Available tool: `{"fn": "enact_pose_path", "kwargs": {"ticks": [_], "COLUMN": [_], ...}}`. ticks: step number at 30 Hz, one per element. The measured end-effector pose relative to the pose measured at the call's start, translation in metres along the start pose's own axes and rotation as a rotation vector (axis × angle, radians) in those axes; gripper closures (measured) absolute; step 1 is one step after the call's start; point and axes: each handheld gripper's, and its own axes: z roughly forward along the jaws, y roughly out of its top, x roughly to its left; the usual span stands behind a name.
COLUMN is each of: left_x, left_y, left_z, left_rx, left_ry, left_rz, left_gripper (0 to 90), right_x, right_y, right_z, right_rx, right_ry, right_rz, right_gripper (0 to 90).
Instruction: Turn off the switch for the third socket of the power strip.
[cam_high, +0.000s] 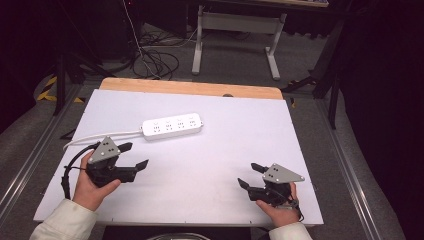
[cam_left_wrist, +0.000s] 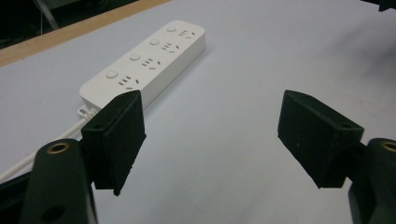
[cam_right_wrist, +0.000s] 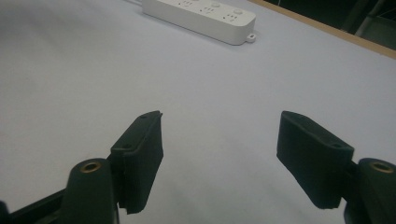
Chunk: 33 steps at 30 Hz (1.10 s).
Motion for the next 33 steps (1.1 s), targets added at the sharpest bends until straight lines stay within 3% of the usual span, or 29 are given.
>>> {"fn": "enact_pose_path", "kwargs": {"ticks": [7,20,29,33], "left_x": [0.004,0.008,0.011,0.011], "left_y": [0.019,0.042,0.057,0.064], "left_z": [0.008,0.023,0.035,0.042], "left_rx": [0.012,0.036,0.039,0.053], "left_ry": [-0.027,-0.017,-0.025,-0.009], "left_rz": [-0.002,0.019,0.002,0.014], "left_gripper": [25.7,27.3,29.4,29.7], "right_x": [0.0,-0.001,-0.001,0.0], "right_y": [0.0,-0.001,-0.001,-0.001], "right_z": [0.0,0.0,0.0,0.0], "right_rx": [0.002,0.002,0.001,0.001], "right_ry": [0.004,0.007,0.01,0.012], "right_rz": [0.005,0.003,0.002,0.001], "right_gripper": [31.8,31.8,31.8,31.8]}}
